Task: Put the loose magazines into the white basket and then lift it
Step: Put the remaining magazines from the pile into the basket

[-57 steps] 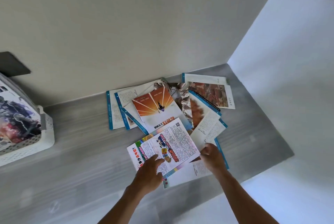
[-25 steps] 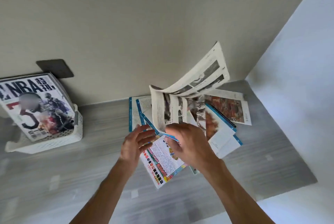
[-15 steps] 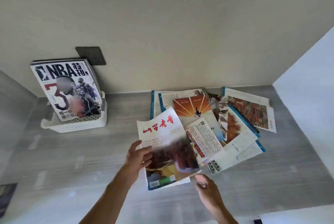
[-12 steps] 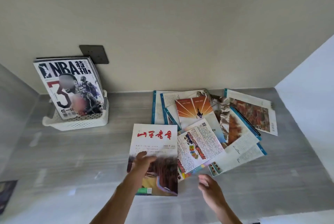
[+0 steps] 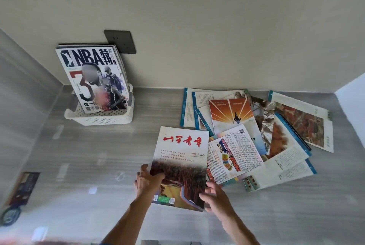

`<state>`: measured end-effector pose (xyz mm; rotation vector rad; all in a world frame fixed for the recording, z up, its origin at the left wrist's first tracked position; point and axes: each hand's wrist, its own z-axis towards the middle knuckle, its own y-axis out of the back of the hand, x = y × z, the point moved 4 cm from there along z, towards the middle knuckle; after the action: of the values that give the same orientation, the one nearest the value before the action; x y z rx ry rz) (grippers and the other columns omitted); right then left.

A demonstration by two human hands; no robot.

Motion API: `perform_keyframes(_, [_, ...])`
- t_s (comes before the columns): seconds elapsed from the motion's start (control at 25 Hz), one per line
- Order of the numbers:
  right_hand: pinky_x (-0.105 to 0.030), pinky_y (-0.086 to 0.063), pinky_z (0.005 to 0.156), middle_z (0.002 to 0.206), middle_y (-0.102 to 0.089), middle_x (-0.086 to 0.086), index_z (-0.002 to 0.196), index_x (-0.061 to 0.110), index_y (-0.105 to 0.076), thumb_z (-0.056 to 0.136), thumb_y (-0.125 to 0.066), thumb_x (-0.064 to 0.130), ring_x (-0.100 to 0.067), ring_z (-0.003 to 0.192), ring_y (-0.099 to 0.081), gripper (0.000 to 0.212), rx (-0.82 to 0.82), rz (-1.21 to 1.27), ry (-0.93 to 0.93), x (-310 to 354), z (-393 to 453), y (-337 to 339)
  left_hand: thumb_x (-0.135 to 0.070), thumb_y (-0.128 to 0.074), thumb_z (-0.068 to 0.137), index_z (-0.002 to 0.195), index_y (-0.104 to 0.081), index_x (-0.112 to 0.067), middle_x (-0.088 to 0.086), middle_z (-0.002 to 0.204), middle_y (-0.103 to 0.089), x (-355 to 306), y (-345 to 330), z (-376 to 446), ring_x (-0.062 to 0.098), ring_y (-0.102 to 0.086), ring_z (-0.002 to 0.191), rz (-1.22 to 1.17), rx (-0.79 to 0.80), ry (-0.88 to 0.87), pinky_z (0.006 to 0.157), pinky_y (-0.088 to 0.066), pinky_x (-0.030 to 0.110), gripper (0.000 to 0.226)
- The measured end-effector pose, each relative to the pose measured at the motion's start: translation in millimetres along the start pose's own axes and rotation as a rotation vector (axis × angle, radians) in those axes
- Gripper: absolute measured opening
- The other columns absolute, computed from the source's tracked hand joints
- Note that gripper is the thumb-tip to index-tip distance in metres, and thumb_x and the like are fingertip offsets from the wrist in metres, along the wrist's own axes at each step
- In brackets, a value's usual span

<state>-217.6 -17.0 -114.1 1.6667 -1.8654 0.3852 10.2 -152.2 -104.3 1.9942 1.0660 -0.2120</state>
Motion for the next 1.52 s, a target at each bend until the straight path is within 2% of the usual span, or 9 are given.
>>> perform_keyframes(0.12, [-0.03, -0.049, 0.067, 0.093, -0.069, -0.004, 0.102, 0.022, -0.06, 0.084, -0.066, 0.014, -0.02, 0.076, -0.066, 0.021, 0.023, 0.084, -0.076, 5, -1, -6, -0.015, -0.067, 0.081, 0.094, -0.064, -0.021, 0.008, 0.083, -0.068, -17, -1, -1, 0.025, -0.063, 0.073, -0.214, 0.077, -0.02, 0.065, -0.053, 0.034, 0.014])
perform_keyframes(0.28, [-0.03, -0.038, 0.059, 0.065, -0.058, -0.005, 0.071, 0.013, -0.057, 0.072, -0.062, 0.017, -0.02, 0.06, -0.053, 0.006, -0.007, -0.145, 0.041, 32, -4, -10, -0.005, -0.055, 0.089, 0.078, -0.065, -0.016, 0.013, 0.071, -0.062, -40, 2, -16, 0.022, -0.058, 0.066, -0.248, 0.137, -0.342, 0.062, -0.045, 0.033, 0.018])
perform_keyframes(0.52, [-0.033, -0.044, 0.072, 0.107, -0.069, 0.012, 0.114, 0.03, -0.054, 0.072, -0.074, 0.016, -0.015, 0.092, -0.062, 0.049, 0.056, 0.233, 0.312, 144, 1, -9, -0.002, -0.066, 0.081, 0.096, -0.073, -0.001, 0.013, 0.089, -0.075, -66, 99, -29, 0.028, -0.072, 0.085, -0.741, 0.518, -0.516, 0.071, -0.059, 0.033, 0.016])
perform_keyframes(0.68, [-0.023, -0.05, 0.054, 0.092, -0.076, 0.002, 0.104, 0.024, -0.07, 0.08, -0.074, 0.026, -0.012, 0.069, -0.068, 0.024, 0.088, 0.212, 0.492, 211, 0, -28, 0.018, -0.057, 0.084, 0.1, -0.072, -0.006, -0.007, 0.086, -0.077, -79, 151, -12, 0.008, -0.071, 0.079, -0.695, 0.179, -0.57, 0.07, -0.056, 0.022, 0.033])
perform_keyframes(0.84, [-0.021, -0.053, 0.057, 0.09, -0.073, -0.004, 0.096, 0.019, -0.066, 0.092, -0.061, 0.013, -0.009, 0.071, -0.07, 0.009, 0.044, 0.081, 0.514, 219, 5, -67, 0.007, -0.057, 0.088, 0.093, -0.072, -0.019, -0.022, 0.073, -0.073, -67, 185, 6, -0.006, -0.064, 0.07, -0.497, -0.245, -0.532, 0.059, -0.045, 0.006, 0.03])
perform_keyframes(1.04, [-0.029, -0.045, 0.057, 0.062, -0.065, 0.005, 0.076, 0.013, -0.066, 0.089, -0.067, 0.016, -0.012, 0.056, -0.058, 0.013, -0.15, -0.219, 0.685, 231, 1, -92, -0.017, -0.063, 0.091, 0.086, -0.071, -0.041, -0.004, 0.067, -0.072, -49, 211, 18, 0.006, -0.069, 0.068, -0.393, -0.304, -0.534, 0.052, -0.049, 0.025, 0.027])
perform_keyframes(1.12, [-0.03, -0.054, 0.063, 0.073, -0.073, -0.001, 0.086, 0.015, -0.068, 0.087, -0.069, 0.014, -0.013, 0.067, -0.067, 0.001, -0.125, -0.107, 0.742, 257, -9, -108, -0.012, -0.064, 0.09, 0.082, -0.073, -0.04, 0.007, 0.069, -0.072, -59, 239, 26, 0.019, -0.069, 0.066, -0.579, -0.309, -0.549, 0.055, -0.054, 0.033, 0.03])
perform_keyframes(1.28, [-0.025, -0.059, 0.065, 0.082, -0.073, -0.005, 0.08, 0.03, -0.056, 0.085, -0.069, 0.005, -0.015, 0.074, -0.07, 0.029, -0.08, 0.315, 0.786, 339, -24, -151, 0.003, -0.067, 0.084, 0.074, -0.066, -0.027, -0.002, 0.064, -0.071, -101, 323, 52, 0.021, -0.063, 0.062, -0.953, -0.362, -0.61, 0.062, -0.054, 0.028, 0.032])
perform_keyframes(1.52, [-0.038, -0.057, 0.077, 0.103, -0.069, 0.006, 0.096, 0.027, -0.062, 0.081, -0.063, 0.0, -0.013, 0.095, -0.066, 0.031, -0.127, 0.277, 0.846, 420, 2, -223, 0.01, -0.065, 0.079, 0.081, -0.067, -0.019, 0.002, 0.084, -0.07, -149, 392, 116, 0.023, -0.063, 0.086, -0.93, -0.198, -0.632, 0.072, -0.05, 0.02, 0.029])
